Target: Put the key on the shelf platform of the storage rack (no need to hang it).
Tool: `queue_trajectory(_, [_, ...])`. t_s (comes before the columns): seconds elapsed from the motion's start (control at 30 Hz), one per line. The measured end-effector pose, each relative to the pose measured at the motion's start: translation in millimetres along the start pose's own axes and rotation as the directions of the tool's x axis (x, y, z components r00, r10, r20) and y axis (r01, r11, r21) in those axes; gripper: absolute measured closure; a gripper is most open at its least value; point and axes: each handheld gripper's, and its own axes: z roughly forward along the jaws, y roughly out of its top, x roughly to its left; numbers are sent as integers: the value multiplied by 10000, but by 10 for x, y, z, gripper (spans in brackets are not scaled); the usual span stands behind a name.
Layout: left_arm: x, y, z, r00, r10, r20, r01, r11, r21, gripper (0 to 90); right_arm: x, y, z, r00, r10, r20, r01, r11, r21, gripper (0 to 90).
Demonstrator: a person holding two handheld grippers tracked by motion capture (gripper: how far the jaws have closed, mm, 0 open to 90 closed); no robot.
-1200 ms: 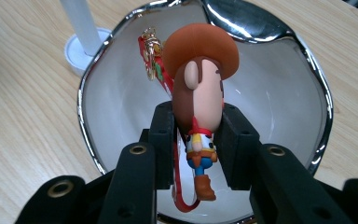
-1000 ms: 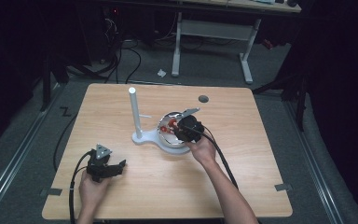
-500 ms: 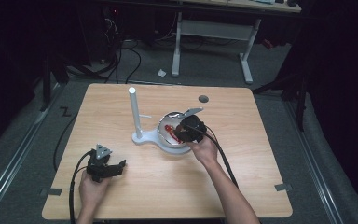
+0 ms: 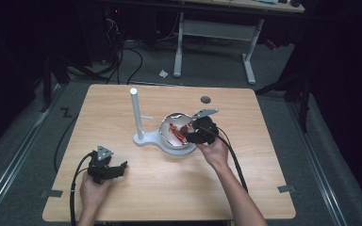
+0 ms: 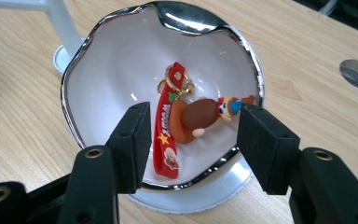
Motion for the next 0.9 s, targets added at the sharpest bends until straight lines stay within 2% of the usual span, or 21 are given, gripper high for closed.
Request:
queue_trajectory(0.4, [-1,0,0,10000,-1,-5,1,10000,-1,224,-121,-77,-261,9993,241,270,-223,9975,-663,467])
queue_trajectory(0.53, [0,0,0,10000,1,-3,-1,10000,2,225,-203,-165,-360,9975,635,303,-605,9939,-926,471])
queue_trajectory(0.83, [0,0,0,10000,-4,-3,4,10000,-4,224,-334,-236,-507,9943,960,453,-902,9891,-1164,469])
queue_trajectory(0.9, [-1,0,1,10000,-5,-4,5,10000,-5,224,-394,-279,-570,9916,1178,526,-1101,9853,-1305,472])
